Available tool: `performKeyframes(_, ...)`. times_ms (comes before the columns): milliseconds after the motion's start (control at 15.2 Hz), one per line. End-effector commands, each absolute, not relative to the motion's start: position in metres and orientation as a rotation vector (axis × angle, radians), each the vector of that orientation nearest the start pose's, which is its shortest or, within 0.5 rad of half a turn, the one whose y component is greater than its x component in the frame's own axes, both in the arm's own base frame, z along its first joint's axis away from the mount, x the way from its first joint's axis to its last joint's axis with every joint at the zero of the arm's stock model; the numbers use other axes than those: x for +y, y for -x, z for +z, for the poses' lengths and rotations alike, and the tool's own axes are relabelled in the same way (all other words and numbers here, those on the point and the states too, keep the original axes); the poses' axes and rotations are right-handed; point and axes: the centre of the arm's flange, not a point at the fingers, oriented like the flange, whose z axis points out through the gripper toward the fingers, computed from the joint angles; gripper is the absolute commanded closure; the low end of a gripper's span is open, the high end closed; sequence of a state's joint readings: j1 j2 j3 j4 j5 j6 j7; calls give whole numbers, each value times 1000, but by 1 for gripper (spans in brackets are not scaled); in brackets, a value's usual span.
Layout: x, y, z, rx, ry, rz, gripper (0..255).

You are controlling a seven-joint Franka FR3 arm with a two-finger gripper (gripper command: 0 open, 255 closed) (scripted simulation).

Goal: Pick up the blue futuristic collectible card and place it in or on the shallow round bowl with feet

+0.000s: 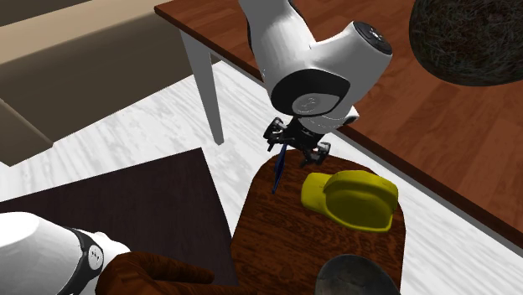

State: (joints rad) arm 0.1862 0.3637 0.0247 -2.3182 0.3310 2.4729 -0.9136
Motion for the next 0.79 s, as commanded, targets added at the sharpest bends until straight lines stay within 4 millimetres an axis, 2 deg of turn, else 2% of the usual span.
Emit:
performKeyframes(0,106,-478,150,-1187,2610,260,0)
performKeyframes(132,106,-478,150,-1187,2610,260,0)
performKeyframes(198,105,-476,149,-1186,2610,260,255)
performKeyframes(264,105,-476,141,-1186,2610,259,255)
performKeyframes(462,101,-464,142,-1186,2609,260,255)
performKeyframes(528,99,-468,154,-1186,2610,260,255)
performKeyframes(660,101,-468,143,-1186,2610,259,255)
performKeyframes(726,105,-470,143,-1188,2610,260,255)
